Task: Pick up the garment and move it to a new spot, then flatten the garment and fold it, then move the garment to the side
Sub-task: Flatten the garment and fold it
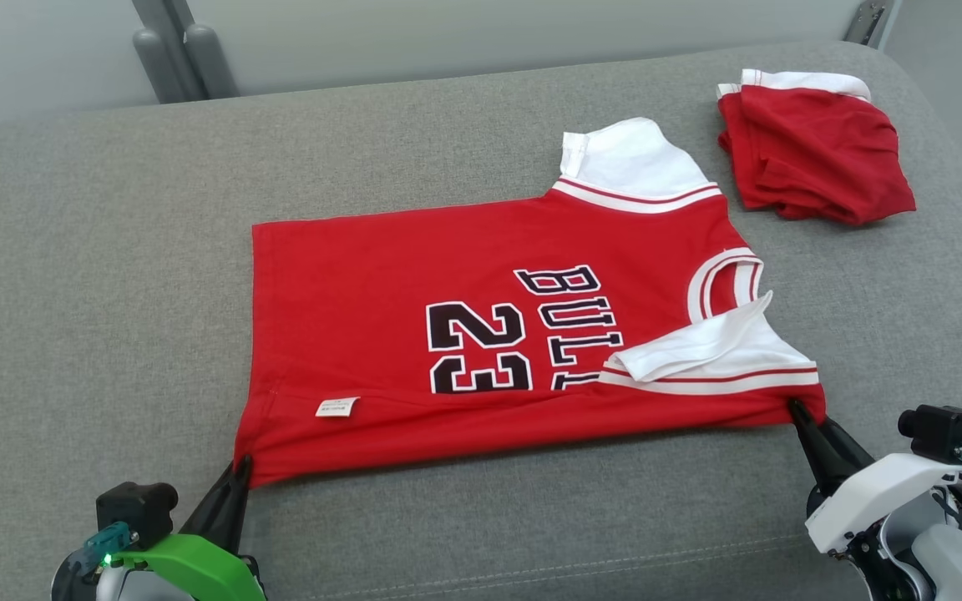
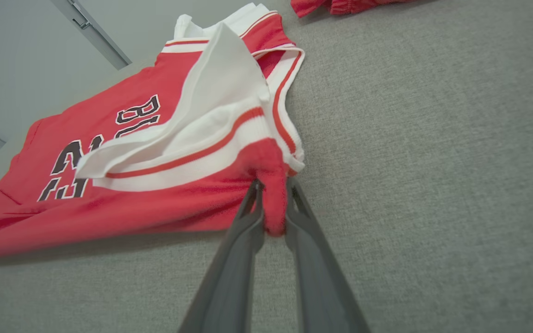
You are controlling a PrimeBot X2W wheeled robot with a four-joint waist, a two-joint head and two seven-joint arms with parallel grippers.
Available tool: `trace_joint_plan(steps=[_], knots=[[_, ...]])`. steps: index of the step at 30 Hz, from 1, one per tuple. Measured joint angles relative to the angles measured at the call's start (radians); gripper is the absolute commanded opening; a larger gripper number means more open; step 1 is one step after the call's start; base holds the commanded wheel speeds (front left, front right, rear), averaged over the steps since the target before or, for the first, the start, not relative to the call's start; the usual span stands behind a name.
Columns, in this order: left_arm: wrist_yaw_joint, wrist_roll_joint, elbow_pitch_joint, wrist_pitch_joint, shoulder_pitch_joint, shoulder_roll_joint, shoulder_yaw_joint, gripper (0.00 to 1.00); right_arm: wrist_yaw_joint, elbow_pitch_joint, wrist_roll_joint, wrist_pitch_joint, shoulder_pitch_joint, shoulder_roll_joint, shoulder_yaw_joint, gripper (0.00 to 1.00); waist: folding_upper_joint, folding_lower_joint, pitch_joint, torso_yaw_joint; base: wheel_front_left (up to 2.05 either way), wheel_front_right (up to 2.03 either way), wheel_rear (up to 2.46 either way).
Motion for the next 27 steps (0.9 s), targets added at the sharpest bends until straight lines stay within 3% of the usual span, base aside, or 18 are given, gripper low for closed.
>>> trace_joint_plan(steps=[1, 2, 3, 4, 27], knots=[[0.000, 0.000, -0.002, 0.006, 0.001, 0.000, -0.001, 0.29, 0.000, -0.002, 0.000, 0.001, 0.000, -0.001, 0.002, 0.27, 0.0000, 0.0000, 0.000, -0.001, 0.00, 0.00, 0.00], [0.000, 0.000, -0.006, 0.008, 0.002, 0.000, -0.003, 0.49, 0.000, -0.004, 0.000, 0.004, 0.002, -0.003, 0.004, 0.55, 0.0000, 0.0000, -0.001, -0.003, 0.00, 0.00, 0.00], [0.000, 0.000, -0.007, 0.009, 0.002, 0.000, -0.004, 0.80, 0.000, -0.004, 0.000, 0.004, 0.003, -0.005, 0.004, 0.88, 0.0000, 0.0000, -0.001, -0.003, 0.00, 0.00, 0.00], [0.001, 0.000, -0.009, 0.014, 0.002, 0.000, -0.005, 1.00, 0.000, -0.004, 0.000, 0.005, 0.005, -0.007, 0.004, 1.00, 0.0000, 0.0001, -0.001, -0.004, 0.00, 0.00, 0.00], [0.035, 0.014, -0.117, -0.001, -0.010, 0.022, 0.021, 1.00, -0.012, -0.093, -0.036, 0.004, -0.019, -0.030, -0.031, 1.00, 0.0000, 0.0000, -0.001, -0.009, 0.00, 0.00, 0.00]])
